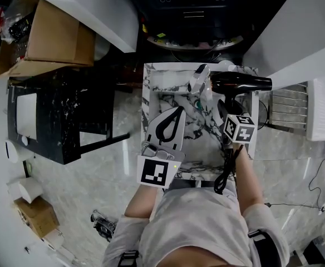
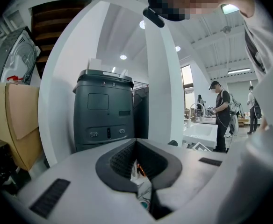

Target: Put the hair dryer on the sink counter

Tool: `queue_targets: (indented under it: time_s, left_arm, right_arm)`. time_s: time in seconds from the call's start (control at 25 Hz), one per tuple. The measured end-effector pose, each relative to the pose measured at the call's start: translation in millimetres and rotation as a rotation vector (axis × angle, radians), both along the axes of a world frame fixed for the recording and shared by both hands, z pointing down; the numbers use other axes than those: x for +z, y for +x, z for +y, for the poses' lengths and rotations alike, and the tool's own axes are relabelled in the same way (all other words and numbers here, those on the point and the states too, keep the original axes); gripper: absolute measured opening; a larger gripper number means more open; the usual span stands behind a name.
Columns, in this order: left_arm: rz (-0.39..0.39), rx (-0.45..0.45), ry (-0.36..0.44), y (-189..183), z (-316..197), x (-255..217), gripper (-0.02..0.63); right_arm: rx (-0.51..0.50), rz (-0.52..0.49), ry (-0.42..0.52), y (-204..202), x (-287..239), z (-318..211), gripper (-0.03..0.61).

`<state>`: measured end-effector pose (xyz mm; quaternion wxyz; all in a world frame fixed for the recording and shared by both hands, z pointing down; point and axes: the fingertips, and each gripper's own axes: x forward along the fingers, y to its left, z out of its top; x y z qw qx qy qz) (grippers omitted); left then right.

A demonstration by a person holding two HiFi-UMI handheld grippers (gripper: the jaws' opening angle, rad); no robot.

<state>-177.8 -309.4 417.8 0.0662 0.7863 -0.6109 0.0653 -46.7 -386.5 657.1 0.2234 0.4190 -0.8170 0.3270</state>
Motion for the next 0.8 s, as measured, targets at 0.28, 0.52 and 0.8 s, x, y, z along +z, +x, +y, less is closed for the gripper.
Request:
queue_targets:
  time_s: [0.28, 0.52, 0.8]
  left_arm:
    - [-0.003, 0.008, -0.003, -0.6, 0.0, 1.7, 0.012]
    - [-0.006, 0.031, 0.004, 2.8, 0.0, -1.0, 0.012]
    - [-0.002, 0.077, 0.023, 11.8, 0.6, -6.7, 0.012]
  right_arm:
    - [0.002, 0.028, 0.056, 1.5, -6.3, -1.4, 0.198]
    - [0.026, 0.027, 0.117, 10.9, -23.8, 4.2, 0.198]
    - [0.060, -0.003, 0.213, 20.7, -61.5, 9.9, 0.198]
